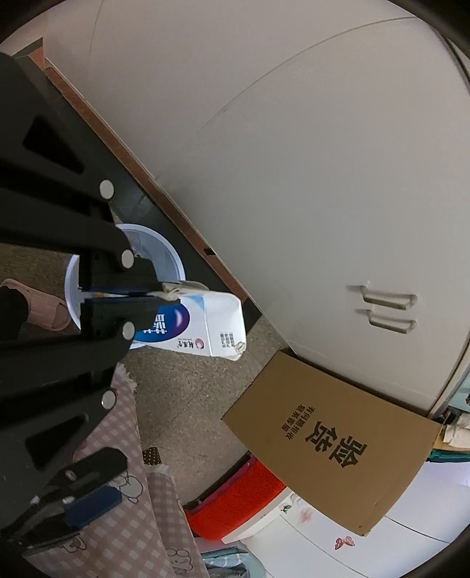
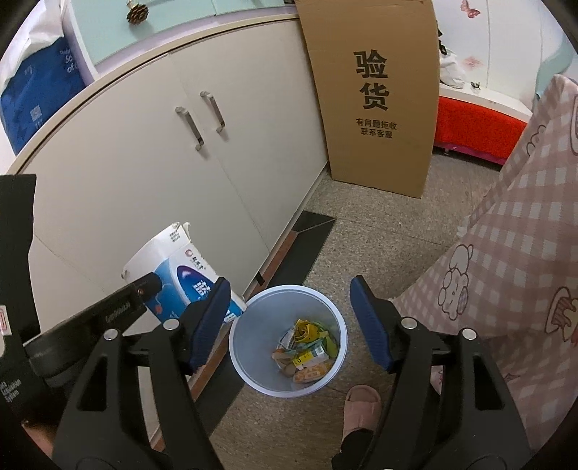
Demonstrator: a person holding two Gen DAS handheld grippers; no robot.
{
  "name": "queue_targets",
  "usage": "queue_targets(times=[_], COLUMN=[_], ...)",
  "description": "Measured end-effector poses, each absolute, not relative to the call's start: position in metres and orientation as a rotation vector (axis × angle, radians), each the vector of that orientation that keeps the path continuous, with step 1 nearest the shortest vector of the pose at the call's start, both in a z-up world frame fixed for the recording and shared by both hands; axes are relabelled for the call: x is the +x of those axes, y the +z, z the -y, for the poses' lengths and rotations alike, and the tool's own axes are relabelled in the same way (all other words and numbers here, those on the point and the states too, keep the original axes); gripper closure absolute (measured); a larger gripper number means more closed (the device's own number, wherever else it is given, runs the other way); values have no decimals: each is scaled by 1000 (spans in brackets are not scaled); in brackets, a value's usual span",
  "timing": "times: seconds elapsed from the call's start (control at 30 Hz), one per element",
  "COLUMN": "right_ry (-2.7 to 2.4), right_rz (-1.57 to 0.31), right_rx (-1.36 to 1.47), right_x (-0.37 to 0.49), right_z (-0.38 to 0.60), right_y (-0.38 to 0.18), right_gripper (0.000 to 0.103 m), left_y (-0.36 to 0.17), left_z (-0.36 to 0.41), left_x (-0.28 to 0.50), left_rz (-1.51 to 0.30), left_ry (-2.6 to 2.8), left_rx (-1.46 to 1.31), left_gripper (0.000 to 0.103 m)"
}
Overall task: Collect trash
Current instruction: 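Open both tools to drop the box and paper into the wastebasket, then move both tools back toward the table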
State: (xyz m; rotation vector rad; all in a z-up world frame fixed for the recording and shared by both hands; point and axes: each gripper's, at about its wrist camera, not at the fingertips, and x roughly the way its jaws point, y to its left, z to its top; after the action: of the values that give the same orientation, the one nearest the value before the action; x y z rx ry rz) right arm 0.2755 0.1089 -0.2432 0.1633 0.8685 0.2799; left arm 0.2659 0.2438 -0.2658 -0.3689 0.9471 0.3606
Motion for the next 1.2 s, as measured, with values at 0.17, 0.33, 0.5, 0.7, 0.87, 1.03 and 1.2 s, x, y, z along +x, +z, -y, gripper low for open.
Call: queue_targets(times=[0.17, 0.33, 0.5, 0.7, 0.87, 1.03, 1.2], right_ry=[256, 256, 255, 251, 250, 256, 287], right_rz=[-857, -868, -872, -874, -875, -861, -819], right_rx=[197, 197, 195, 193, 188, 176, 156], right_x=[276, 277, 278, 279, 278, 276, 269], right_z=[-100, -101, -103, -105, -105, -105, -106], right_y=[-242, -243, -243, -244, -245, -244, -234], right_gripper=[35, 35, 35, 35, 35, 34, 34], left_y=[-264, -268, -268, -262, -260, -256, -241], left_z=[-241, -242, -244, -244, -243, -246, -250], left_x=[272, 268, 264, 258, 253, 246, 236], left_rz=[-929, -931, -945, -934, -934, -936, -918], left_ry=[346, 387, 381, 381, 384, 391, 402], left_rx=[-373, -364, -382, -383, -384, -395, -408], left_gripper=[90, 42, 39, 38, 37, 37, 36])
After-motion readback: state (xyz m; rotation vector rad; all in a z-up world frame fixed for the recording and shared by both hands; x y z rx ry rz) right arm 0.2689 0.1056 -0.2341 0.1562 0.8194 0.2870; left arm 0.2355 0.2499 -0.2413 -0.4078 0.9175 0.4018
